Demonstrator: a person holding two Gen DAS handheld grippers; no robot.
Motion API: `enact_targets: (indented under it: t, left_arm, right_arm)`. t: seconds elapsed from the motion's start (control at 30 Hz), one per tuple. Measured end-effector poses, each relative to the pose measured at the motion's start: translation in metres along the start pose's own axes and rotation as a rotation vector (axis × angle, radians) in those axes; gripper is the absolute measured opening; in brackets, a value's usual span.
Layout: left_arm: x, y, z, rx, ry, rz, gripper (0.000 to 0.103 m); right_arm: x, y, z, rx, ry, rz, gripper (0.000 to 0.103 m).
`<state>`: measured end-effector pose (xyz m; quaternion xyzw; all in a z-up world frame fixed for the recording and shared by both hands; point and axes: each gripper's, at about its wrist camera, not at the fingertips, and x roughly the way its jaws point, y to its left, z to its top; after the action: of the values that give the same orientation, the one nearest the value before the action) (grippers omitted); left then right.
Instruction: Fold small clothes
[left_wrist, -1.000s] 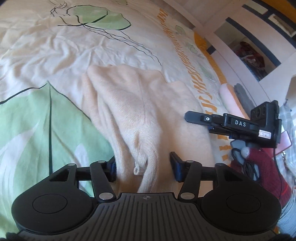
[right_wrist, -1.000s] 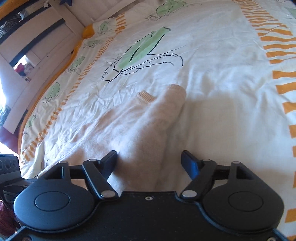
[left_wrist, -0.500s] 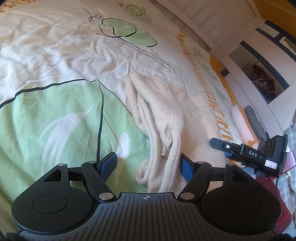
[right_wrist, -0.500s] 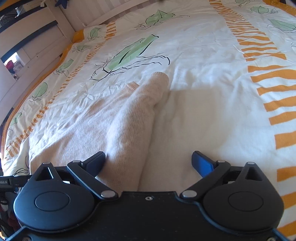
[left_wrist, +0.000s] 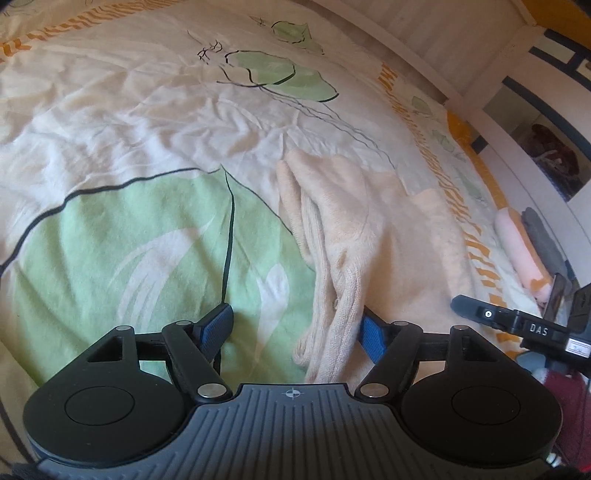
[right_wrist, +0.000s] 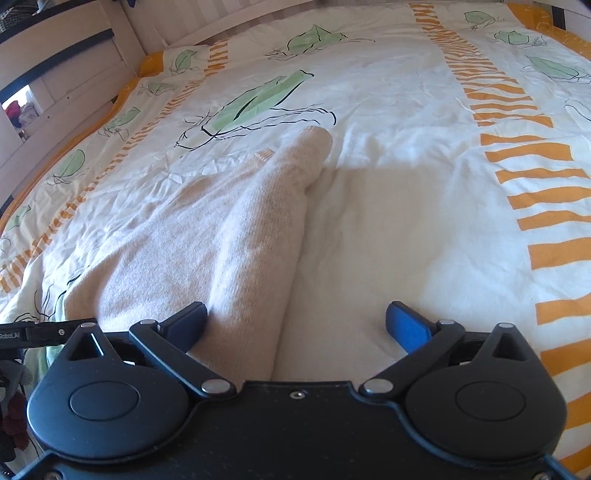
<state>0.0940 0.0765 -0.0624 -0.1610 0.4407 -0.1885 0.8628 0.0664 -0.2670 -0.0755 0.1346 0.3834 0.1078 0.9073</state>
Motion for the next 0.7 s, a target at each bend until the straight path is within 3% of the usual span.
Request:
enact_targets:
  t: [0.17,0.3,0.43,0.53,0.63,0.7]
  left_arm:
    - [-0.039,-0.021,0.008,0.141,-0.115,0.077,0.071]
    - [-0.038,-0.041,0.026,0.206,-0.169,0.087,0.071]
    - [-0.011,-0.058,0.035,0.271,-0.168,0.108,0.071]
    - [0.020,-0.061,0.033,0.358,-0.113,0.233,0.071]
    - [0.035,-0.050,0.027,0.349,-0.090,0.252,0.077]
    - [0.035,-0.045,0.025,0.339,-0.095,0.260,0.087]
  right_arm:
    - [-0.020,0.007,0.000,-0.048,-0.071,-0.015,0.102]
    - [-0.026,0.015,0.004,-0.075,-0.106,-0.019,0.102]
    - [-0.023,0.028,0.006,-0.141,-0.106,-0.033,0.102]
    - [-0.014,0.036,0.002,-0.194,-0.069,-0.057,0.102]
    - [-0.002,0.041,-0.007,-0.244,-0.012,-0.094,0.102]
    - [0.001,0.038,-0.012,-0.228,0.000,-0.086,0.102]
